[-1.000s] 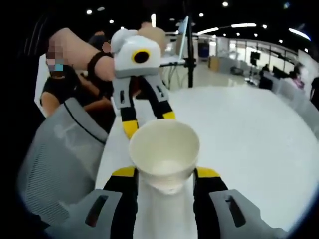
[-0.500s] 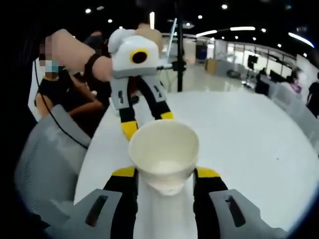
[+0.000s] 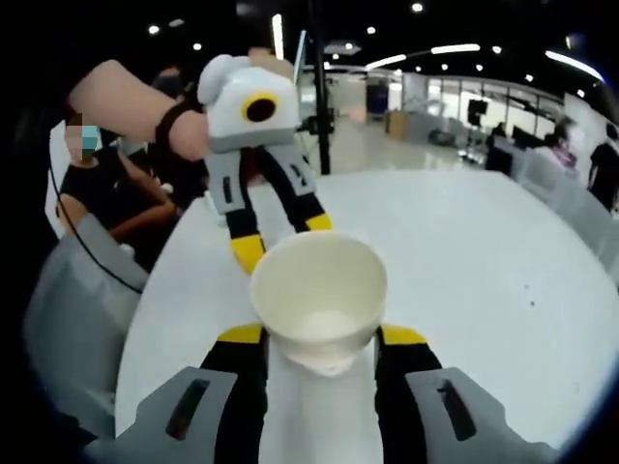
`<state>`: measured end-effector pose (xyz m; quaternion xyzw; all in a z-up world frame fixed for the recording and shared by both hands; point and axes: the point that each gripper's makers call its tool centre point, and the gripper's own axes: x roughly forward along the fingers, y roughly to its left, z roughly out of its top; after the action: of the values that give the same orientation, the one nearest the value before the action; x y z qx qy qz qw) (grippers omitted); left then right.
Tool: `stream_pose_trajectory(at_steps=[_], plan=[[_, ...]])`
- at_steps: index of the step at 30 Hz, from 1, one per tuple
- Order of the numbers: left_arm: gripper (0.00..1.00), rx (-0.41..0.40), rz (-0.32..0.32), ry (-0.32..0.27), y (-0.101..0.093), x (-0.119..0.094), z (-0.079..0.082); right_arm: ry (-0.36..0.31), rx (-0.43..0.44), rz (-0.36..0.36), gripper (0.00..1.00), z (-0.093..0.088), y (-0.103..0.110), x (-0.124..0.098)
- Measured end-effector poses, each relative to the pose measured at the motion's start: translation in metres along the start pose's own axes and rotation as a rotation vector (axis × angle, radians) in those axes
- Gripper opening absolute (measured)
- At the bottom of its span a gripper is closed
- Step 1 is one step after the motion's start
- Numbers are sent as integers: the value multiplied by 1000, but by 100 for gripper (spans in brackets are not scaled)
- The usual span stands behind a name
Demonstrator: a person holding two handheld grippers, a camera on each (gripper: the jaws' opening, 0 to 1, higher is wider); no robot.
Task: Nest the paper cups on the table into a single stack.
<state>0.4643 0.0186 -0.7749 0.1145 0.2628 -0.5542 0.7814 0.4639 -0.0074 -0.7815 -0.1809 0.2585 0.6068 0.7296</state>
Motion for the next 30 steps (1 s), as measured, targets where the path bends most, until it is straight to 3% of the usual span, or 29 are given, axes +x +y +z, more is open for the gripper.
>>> stream_pose_trajectory(at_steps=[6,11,16,19,23,30], plan=[[26,-4,-5,21,6,6,-4,1,11,-3,40,-3,-6,5],[26,-19,-3,3,6,6,-1,-23,29,-11,40,-3,-10,4],[26,-24,-3,6,3,7,-2,-17,29,-25,41,-4,-8,4],[28,-61,28,25,6,6,-8,12,24,-51,42,-7,-7,5],[32,-82,59,41,7,-7,-13,19,32,-114,52,-13,-10,-6],[35,-75,96,-6,-5,-27,-2,29,31,-131,51,-22,2,-32]])
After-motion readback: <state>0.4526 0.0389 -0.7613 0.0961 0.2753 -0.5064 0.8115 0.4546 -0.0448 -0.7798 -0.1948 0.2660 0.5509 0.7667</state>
